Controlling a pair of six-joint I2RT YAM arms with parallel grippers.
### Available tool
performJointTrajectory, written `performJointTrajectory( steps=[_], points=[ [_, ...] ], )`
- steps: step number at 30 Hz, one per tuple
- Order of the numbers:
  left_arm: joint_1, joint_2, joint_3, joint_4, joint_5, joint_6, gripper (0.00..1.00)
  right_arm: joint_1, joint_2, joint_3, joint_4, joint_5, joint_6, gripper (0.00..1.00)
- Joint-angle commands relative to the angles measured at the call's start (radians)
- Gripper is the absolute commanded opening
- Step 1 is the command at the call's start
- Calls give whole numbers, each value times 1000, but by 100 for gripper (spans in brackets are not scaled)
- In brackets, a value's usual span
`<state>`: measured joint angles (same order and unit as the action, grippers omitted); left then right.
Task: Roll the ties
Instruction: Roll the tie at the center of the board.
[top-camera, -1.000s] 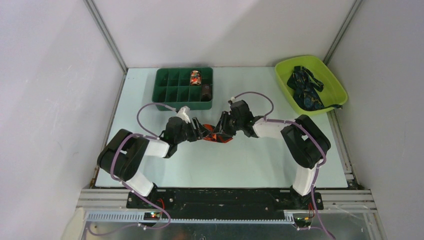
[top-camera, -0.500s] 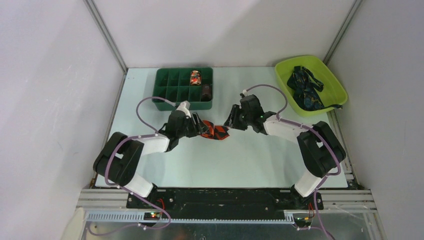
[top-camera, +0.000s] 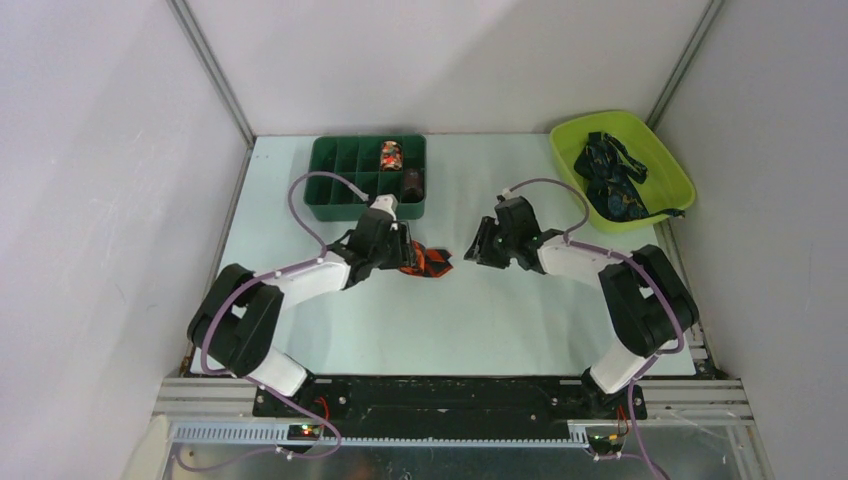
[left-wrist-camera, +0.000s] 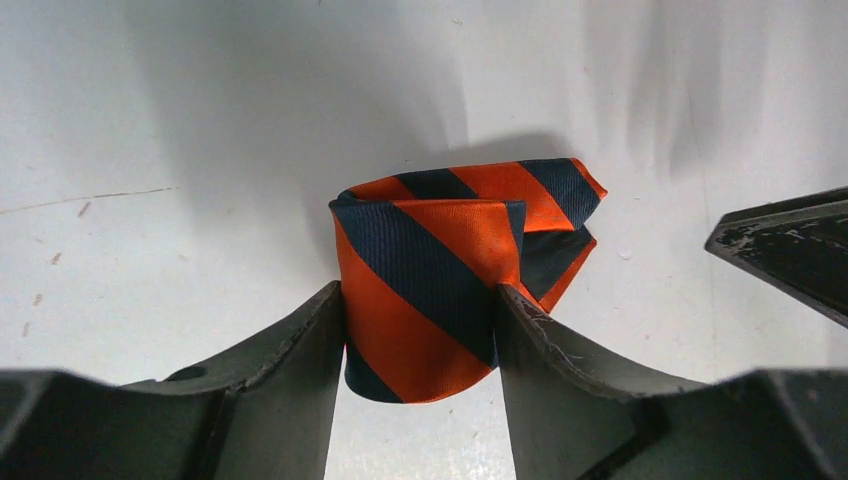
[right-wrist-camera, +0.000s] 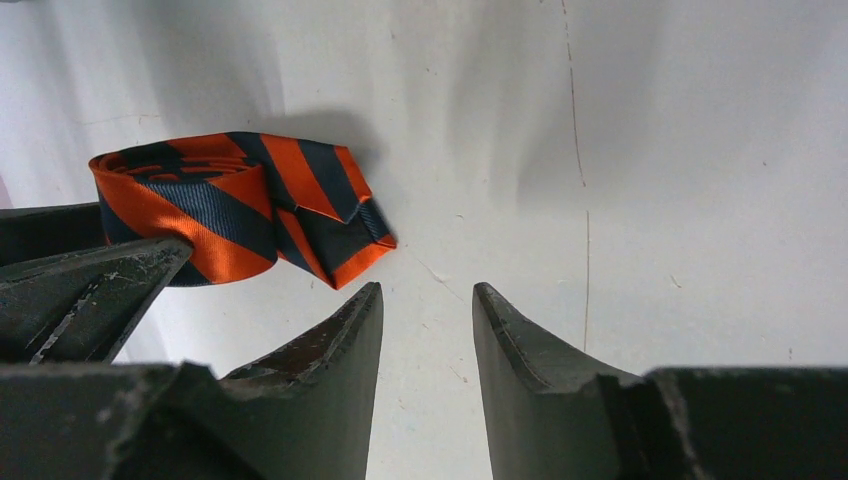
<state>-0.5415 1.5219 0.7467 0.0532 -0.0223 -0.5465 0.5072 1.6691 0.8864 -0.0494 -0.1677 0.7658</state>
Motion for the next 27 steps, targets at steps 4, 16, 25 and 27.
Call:
performJointTrajectory(
  steps=[4, 16, 25, 27],
  points=[
    [-78, 39, 162, -251, -207, 110, 58, -16, -60, -20, 24, 17, -18, 41],
    [-210, 245, 436, -541, -436, 192, 55, -42, -95, -62, 34, 18, -13, 41],
    [-295, 372, 597, -702, -607, 221, 54, -58, -114, -83, 33, 21, -14, 41],
    [-308, 397, 624, -726, -626, 228, 54, -59, -116, -87, 34, 22, -15, 41]
  ],
)
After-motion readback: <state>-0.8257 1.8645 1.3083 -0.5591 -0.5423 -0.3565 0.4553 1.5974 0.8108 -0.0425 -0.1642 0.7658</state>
